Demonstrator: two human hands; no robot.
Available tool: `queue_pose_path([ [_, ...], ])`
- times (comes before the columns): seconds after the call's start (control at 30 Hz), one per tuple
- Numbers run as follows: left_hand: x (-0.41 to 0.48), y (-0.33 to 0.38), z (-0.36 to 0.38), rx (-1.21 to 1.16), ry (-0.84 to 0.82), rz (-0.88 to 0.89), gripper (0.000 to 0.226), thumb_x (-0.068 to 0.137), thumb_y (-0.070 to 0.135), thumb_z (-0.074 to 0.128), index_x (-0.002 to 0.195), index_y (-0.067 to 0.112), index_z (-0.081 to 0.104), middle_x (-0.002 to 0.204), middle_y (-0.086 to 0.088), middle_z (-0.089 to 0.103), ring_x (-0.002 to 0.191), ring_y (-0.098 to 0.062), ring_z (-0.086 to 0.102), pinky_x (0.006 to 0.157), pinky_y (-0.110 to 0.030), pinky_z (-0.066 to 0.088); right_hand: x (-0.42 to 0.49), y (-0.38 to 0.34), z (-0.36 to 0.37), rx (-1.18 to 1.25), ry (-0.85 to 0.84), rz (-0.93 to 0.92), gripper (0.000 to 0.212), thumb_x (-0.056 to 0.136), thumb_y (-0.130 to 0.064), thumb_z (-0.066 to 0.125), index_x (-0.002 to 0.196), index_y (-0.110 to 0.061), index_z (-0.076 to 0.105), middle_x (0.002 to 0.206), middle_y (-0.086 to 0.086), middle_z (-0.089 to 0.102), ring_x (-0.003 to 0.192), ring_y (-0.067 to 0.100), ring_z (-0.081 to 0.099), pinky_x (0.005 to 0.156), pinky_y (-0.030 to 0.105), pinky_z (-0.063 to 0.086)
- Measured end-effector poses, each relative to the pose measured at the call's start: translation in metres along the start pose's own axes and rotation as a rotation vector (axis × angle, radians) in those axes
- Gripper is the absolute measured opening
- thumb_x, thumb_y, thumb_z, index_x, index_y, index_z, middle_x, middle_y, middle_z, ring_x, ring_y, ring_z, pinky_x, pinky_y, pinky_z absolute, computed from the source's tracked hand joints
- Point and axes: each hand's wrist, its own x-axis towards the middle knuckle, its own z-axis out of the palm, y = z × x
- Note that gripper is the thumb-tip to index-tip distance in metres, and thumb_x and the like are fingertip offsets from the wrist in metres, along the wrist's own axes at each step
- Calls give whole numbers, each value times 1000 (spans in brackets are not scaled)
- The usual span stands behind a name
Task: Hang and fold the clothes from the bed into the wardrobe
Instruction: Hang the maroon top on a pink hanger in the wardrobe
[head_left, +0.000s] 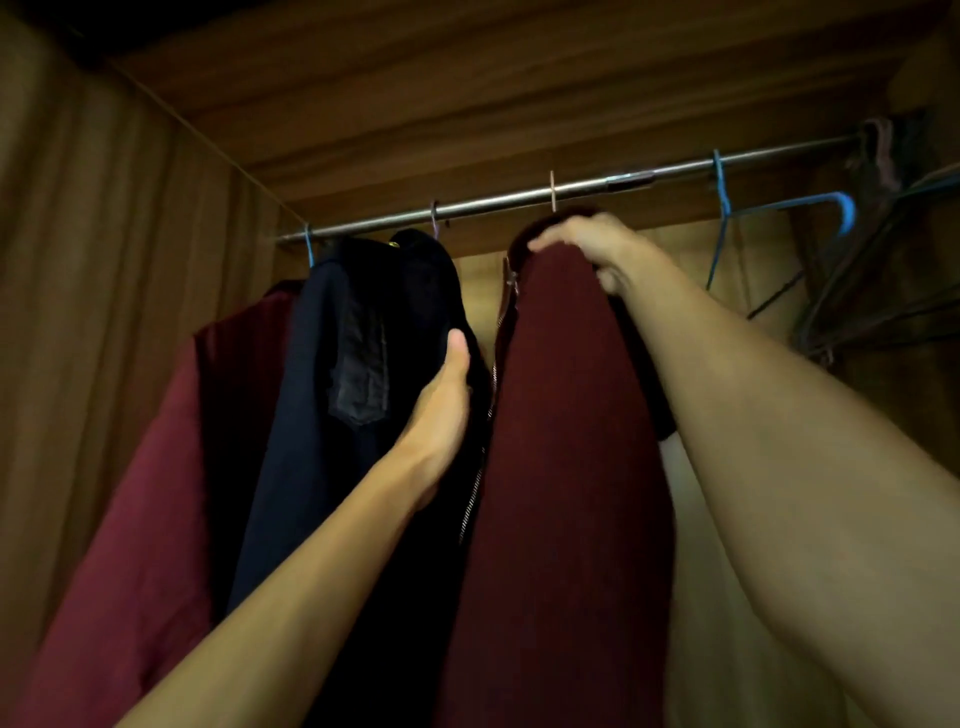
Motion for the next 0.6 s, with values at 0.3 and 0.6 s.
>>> queue_pose_path([
  [0.3, -50, -38, 0, 243, -110, 115, 59, 85, 81, 32, 121, 45, 61, 119, 21, 66, 119, -1, 57, 115, -37, 37, -39, 25, 19, -103, 85, -12, 67, 91, -43, 65, 140, -1, 48, 134, 12, 59, 117, 26, 60, 87, 26, 44],
  [0.6, -150, -62, -7, 524, -204, 248, 51, 98, 28, 54, 147, 27, 38, 134, 2, 59, 120, -15, 59, 105, -36, 48, -172, 94, -5, -618, 230, -174, 26, 100, -19, 47, 108, -10, 70, 113, 11, 71, 111, 27, 62, 87, 25, 42],
])
